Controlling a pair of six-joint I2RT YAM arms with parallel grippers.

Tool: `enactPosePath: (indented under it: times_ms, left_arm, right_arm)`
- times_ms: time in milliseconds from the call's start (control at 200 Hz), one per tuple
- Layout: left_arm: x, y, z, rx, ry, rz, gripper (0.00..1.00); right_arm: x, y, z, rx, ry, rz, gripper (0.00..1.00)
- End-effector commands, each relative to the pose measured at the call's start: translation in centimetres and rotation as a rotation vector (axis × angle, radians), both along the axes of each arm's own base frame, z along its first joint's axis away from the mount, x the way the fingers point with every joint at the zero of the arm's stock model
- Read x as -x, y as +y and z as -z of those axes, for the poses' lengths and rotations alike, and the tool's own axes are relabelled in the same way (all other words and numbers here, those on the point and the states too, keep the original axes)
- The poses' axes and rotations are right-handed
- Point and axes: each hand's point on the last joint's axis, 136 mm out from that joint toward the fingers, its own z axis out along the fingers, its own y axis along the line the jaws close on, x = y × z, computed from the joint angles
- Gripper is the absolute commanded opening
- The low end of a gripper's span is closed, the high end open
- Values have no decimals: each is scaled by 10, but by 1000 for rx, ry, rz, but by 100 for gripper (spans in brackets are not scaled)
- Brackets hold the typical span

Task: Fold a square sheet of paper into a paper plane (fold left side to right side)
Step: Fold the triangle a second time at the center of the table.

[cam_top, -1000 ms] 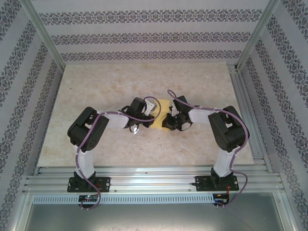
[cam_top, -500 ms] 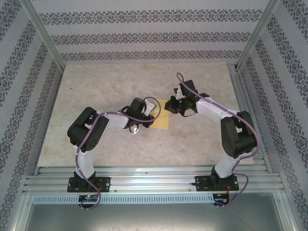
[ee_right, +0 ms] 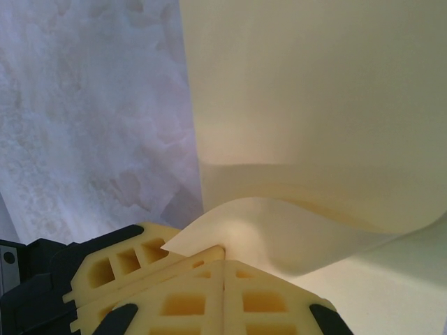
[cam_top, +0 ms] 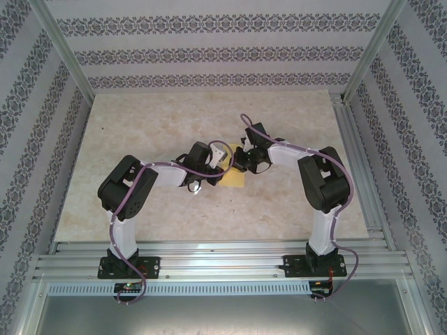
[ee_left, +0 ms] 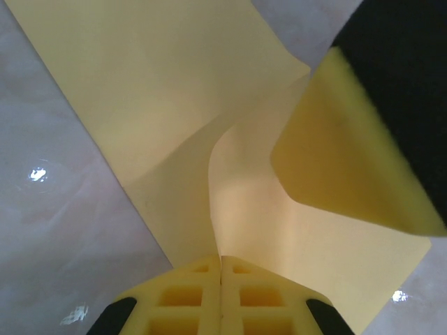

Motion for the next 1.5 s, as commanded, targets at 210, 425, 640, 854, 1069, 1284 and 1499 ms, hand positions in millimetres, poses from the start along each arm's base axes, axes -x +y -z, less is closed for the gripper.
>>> enactPosePath:
  times_ms: [210,425,640,854,1069,1284,1499]
  left_arm:
    - [9,16,22,-74,49,-15,0]
    - [10,14,23,-82,49,-10,0]
    - [10,14,24,-85,50,-8,0]
    - [12,14,26,-88,53,-7,0]
    - [12,14,27,-91,53,-3,0]
    - [13,13,26,-86,53,0,0]
    - [9,9,-4,-31,23,-14,8]
  right_arm:
    - [-13,8,6,22,-20,-1,2]
    - [-10,8,15,37,-6,-9,1]
    - [-9,8,24,49,7,-9,1]
    - [-6,5,33,67,19,-10,1]
    - [1,0,45,90,38,-11,1]
    - [9,-7,61,125,63,-17,1]
    - [22,-15,76,153,90,-17,1]
